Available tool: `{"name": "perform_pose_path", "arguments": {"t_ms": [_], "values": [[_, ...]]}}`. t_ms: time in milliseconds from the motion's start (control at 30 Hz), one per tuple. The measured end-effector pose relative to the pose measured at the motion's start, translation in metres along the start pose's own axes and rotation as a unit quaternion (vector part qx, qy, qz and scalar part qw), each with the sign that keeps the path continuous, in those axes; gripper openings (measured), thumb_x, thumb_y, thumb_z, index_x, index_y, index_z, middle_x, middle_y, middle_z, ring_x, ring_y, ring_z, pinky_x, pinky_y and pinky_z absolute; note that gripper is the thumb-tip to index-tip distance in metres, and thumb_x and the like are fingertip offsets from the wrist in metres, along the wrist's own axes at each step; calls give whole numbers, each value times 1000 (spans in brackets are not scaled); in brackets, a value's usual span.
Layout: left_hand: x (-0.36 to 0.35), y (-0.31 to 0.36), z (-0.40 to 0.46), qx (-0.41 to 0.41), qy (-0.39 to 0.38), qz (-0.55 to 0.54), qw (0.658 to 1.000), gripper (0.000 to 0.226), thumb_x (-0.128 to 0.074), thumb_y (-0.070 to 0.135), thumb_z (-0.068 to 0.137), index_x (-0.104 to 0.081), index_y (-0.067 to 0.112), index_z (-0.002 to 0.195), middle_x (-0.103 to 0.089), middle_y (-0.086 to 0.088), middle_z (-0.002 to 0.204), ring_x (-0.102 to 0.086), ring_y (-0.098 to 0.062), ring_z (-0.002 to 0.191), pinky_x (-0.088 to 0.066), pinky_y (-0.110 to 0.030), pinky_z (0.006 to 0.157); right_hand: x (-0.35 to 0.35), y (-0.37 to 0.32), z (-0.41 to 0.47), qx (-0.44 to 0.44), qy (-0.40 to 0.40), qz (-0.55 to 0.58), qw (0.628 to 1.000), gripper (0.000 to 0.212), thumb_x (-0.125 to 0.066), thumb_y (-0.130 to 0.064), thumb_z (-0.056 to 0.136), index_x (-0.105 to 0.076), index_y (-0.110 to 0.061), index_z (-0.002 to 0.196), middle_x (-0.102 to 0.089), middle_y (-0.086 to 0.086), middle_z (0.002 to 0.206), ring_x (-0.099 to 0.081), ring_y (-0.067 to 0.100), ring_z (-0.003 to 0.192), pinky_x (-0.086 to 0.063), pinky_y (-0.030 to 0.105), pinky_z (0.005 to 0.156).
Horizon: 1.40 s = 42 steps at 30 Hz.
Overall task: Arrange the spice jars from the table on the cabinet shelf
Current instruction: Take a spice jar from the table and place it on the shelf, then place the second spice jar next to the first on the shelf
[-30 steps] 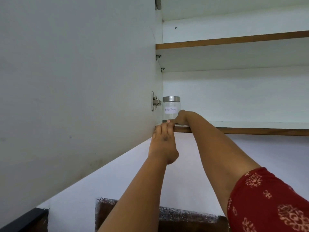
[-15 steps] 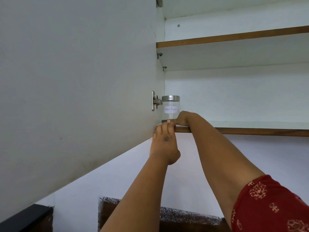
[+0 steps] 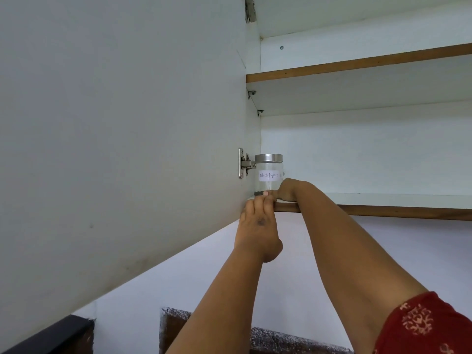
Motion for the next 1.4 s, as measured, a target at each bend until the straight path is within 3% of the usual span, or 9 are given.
{"name": "perform_pose_path", "arguments": {"t_ms": [200,433,533,667,800,900,1000,1200,1400], "values": [[4,1,1,2,-20,19,1000,83,-53,13,80,-11,7,151,-26,-9,143,-26,-26,128,-23,-32,114,1,1,-12,-42,3,9,999,85,-53,-61,88,-30,-6,147,-41,12,142,-49,30,123,-40,40,101],[6,3,3,11,-60,59,996,85,-55,14,80,-9,7,151,-22,-7,145,-24,-26,129,-23,-31,113,1,13,-32,-81,-3,39,996,84,-48,-80,76,-49,-18,133,-54,8,125,-55,29,115,-42,40,101],[9,5,3,24,-83,54,995,82,-55,15,79,-14,10,149,-23,-6,144,-24,-25,130,-24,-31,113,4,18,-60,-74,69,-50,994,72,-26,-71,90,-57,-18,128,-59,7,127,-55,26,112,-39,37,91],[20,9,3,30,-115,53,992,80,-56,15,78,-16,11,148,-23,-7,145,-23,-26,131,-26,-33,113,-6,25,-102,-15,263,-131,956,69,-13,-56,99,-68,-14,104,-66,5,97,-54,23,86,-34,37,84],[26,14,-2,59,-174,57,981,87,-55,15,80,-6,10,152,-12,-9,154,-11,-29,142,-21,-36,118,-21,53,-126,79,321,-130,935,40,-30,-40,101,-52,-20,128,-59,5,121,-49,25,117,-26,39,110],[24,25,-14,72,-207,96,971,93,-53,10,85,10,9,153,12,-9,161,7,-30,149,-13,-39,120,-23,72,-141,123,294,-111,941,49,-41,-28,98,-35,-21,146,-43,6,144,-33,24,137,-13,39,121],[17,42,-35,90,-177,39,979,93,-54,15,89,13,10,153,17,-10,161,9,-29,149,-20,-40,118,-17,79,-160,130,266,-16,955,55,-51,-31,95,-36,-19,146,-35,8,150,-27,25,141,-24,39,116],[-9,90,-109,61,-75,-155,983,89,-61,25,86,-4,8,153,-8,-12,157,-15,-31,144,-38,-40,107,-38,112,-234,47,386,192,901,40,-63,-28,88,-52,-23,126,-35,5,139,-37,23,127,-43,39,100],[-31,78,-188,119,-58,-229,965,76,-63,25,86,-23,8,148,-29,-13,147,-27,-31,135,-39,-41,100,-116,182,-304,-120,353,224,900,38,-64,-30,89,-51,-25,125,-34,4,139,-35,26,128,-37,43,103]]}}
Point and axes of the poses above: each hand's wrist, its own z-axis towards the middle knuckle, its own x-axis out of the back of the hand, y = z × x, the point moved 4 cm from there along z, towards the middle knuckle
